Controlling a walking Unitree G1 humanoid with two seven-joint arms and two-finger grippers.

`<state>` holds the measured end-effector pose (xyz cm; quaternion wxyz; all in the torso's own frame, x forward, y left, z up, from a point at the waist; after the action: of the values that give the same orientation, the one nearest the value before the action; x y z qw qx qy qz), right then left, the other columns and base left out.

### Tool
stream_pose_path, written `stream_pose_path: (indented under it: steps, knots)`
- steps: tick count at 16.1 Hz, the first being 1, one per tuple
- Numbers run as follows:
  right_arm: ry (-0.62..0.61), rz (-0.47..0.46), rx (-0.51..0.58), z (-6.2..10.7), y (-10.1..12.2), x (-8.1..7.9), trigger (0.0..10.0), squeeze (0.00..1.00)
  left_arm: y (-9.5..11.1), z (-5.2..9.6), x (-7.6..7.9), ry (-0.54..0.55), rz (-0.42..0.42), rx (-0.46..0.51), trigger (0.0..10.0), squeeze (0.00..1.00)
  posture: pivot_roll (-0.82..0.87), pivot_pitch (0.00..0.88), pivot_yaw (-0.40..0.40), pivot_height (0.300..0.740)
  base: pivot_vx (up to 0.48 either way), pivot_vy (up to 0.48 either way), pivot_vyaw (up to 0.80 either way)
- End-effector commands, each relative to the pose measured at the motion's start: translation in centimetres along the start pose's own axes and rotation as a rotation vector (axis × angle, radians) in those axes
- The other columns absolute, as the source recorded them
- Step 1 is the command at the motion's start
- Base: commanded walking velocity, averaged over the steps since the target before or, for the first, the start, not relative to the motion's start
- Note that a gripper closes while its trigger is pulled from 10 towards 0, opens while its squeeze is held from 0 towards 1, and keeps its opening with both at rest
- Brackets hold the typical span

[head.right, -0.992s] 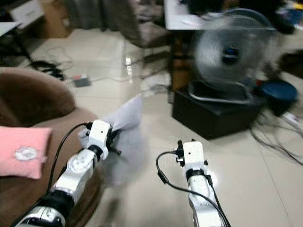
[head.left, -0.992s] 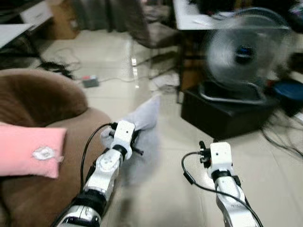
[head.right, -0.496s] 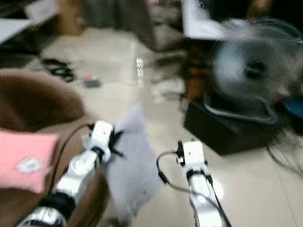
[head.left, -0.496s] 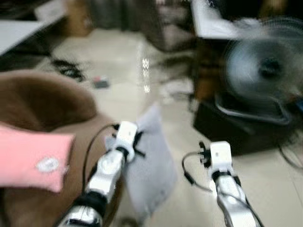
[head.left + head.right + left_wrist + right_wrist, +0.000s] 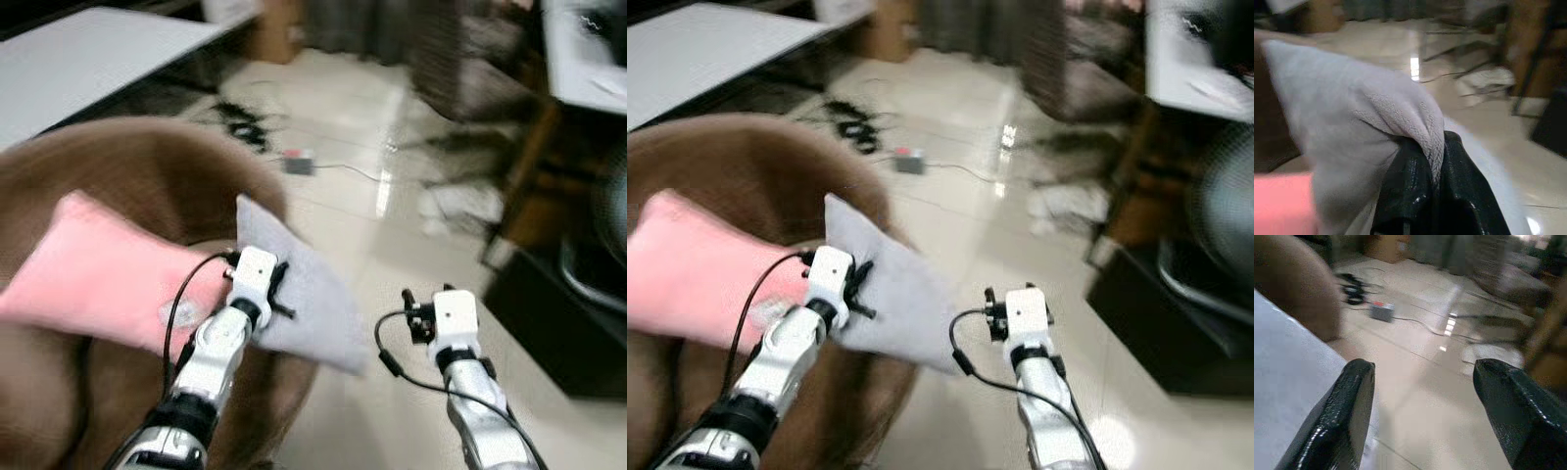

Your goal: Move the pillow to the sofa from floor

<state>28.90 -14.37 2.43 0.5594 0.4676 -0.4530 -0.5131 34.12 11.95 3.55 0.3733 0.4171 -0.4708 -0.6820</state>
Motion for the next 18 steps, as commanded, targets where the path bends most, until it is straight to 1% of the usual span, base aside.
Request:
stream_pose_path:
  steps: [1,3,4,7,8,10,12,13,14,15,16,17,18]
  knots:
    - [0.018,-0.014,-0.001,0.0,-0.1,-0.6,10.0,0.52,1.7,-0.1,-1.0,0.035,-0.018,0.068,0.0,0.00,0.01,0.000,0.057,0.740,0.000,0.000,0.78]
    - [0.030,-0.009,-0.001,0.0,-0.1,-0.8,10.0,0.52,1.6,-0.1,-1.1,0.039,-0.017,0.070,0.0,0.00,0.02,0.000,0.055,0.740,0.000,0.000,0.78]
    - [0.031,-0.007,-0.001,-0.1,-0.1,-0.9,10.0,0.55,1.6,0.1,-1.2,0.044,-0.016,0.070,0.0,0.00,0.02,0.000,0.051,0.740,0.000,0.000,0.77]
    - [0.015,-0.033,0.007,-0.3,-0.1,-0.5,10.0,0.54,1.3,0.2,-1.5,0.062,-0.028,0.054,0.0,0.00,0.03,0.000,0.048,0.740,0.000,0.000,0.77]
    - [0.017,-0.022,-0.023,-0.4,-0.5,-0.6,10.0,0.42,1.2,0.3,-1.6,0.068,-0.028,0.050,0.0,0.00,0.04,0.004,0.046,0.740,0.000,0.000,0.00]
    - [0.023,-0.011,-0.026,-0.5,-0.6,-0.7,10.0,0.25,1.1,0.3,-2.0,0.085,-0.049,0.038,0.0,0.00,0.04,0.006,0.045,0.740,0.000,0.000,0.00]
    - [0.025,-0.014,-0.015,-0.4,-0.6,-0.8,10.0,0.27,1.1,0.4,-2.1,0.088,-0.045,0.038,0.0,0.00,0.04,0.011,0.045,0.740,0.000,0.000,0.00]
    - [0.036,0.012,-0.006,-0.4,-0.5,-1.0,10.0,0.37,1.1,0.4,-2.0,0.087,-0.046,0.038,0.0,0.00,0.04,0.013,0.047,0.740,0.000,0.000,0.00]
    - [0.046,0.027,-0.011,-0.3,-0.6,-1.1,10.0,0.41,1.1,0.4,-2.0,0.086,-0.044,0.040,0.0,0.00,0.04,0.017,0.045,0.740,0.000,0.000,0.80]
    - [0.040,0.016,-0.020,-0.2,-0.8,-1.2,10.0,0.43,1.1,0.5,-2.0,0.087,-0.046,0.040,0.0,0.00,0.04,0.024,0.047,0.740,0.000,0.000,0.79]
    - [0.037,0.017,-0.018,-0.2,-0.8,-1.2,10.0,0.43,1.0,0.6,-2.0,0.088,-0.047,0.038,0.0,0.00,0.04,0.024,0.047,0.740,0.000,0.000,0.79]
    - [0.037,0.020,-0.019,-0.2,-0.9,-1.1,10.0,0.47,0.9,0.6,-2.0,0.089,-0.050,0.034,0.0,0.00,0.04,0.027,0.047,0.740,0.000,0.000,0.77]
    - [0.038,0.020,-0.021,-0.2,-0.9,-1.1,10.0,0.47,0.9,0.6,-2.1,0.090,-0.053,0.033,0.0,0.00,0.04,0.027,0.047,0.740,0.000,0.000,0.77]
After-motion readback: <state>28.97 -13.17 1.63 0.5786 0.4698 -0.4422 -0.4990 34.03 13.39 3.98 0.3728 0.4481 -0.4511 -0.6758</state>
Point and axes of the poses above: a point about 5 cm out from each wrist's last joint towards the gripper, its own z axis pointing back from the gripper into the wrist, its own y axis along the axis of the wrist's last joint, x = y × z, the point moved 4 cm from there along -z, pointing out of the wrist towards the gripper, and after that the axes turned 7 degrees about -z, right-handed, at the moved point
